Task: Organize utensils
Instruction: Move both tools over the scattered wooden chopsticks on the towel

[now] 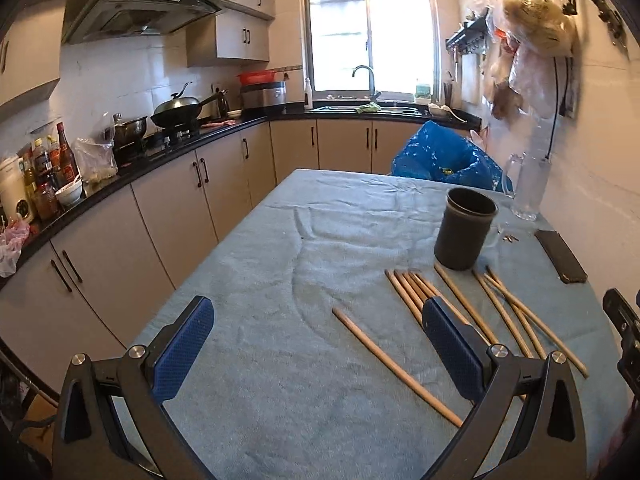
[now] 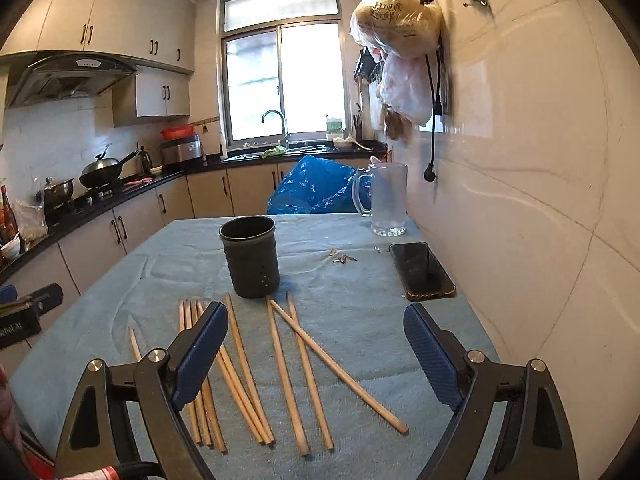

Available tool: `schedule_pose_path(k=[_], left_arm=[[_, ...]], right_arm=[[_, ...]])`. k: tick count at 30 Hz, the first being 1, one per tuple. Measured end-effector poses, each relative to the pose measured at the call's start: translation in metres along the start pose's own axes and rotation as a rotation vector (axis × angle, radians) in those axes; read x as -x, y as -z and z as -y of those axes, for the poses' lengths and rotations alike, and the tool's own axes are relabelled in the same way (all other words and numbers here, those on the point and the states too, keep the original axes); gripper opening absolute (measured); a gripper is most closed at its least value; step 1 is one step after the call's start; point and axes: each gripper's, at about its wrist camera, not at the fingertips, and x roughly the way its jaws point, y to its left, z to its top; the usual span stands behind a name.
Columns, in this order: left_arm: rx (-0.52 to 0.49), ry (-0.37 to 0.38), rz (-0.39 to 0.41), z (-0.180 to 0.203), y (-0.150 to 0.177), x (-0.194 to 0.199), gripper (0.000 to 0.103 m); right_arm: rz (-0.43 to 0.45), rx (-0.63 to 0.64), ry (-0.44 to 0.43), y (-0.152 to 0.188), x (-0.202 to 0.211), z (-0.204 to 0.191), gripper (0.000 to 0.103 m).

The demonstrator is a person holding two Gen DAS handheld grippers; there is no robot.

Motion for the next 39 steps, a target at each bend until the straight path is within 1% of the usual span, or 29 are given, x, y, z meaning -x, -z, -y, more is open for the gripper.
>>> schedule_pose_path(k=[4,11,18,30,39], left_arm=[[0.008,0.026,0.001,0.001,0.006,0.006,0.103],[-0.007,0.058,-0.004,0.010,0.015,0.013,0.103],[-0.005,0.077,-0.004,0.009,0.019,0.021,0.103],[0.003,0.081,0.001,0.009,0.021,0.027,0.103],[0.009,0.083,-0.019,0.011,0.026,0.036,0.103]], right_arm=[[-0.017,-0.011,0.000,0.007,0.001,0.001,0.092],[-0.035,0.014,0.009,0.022,0.000,-0.004,0.092],[-0.017,0.024,0.018,0.025,0.008,-0.007,0.092],[0.014,0.034,0.014,0.027,0.020,-0.010,0.093],[0.017,0.026,0.013,0.032,0.025,-0.007,0.093]])
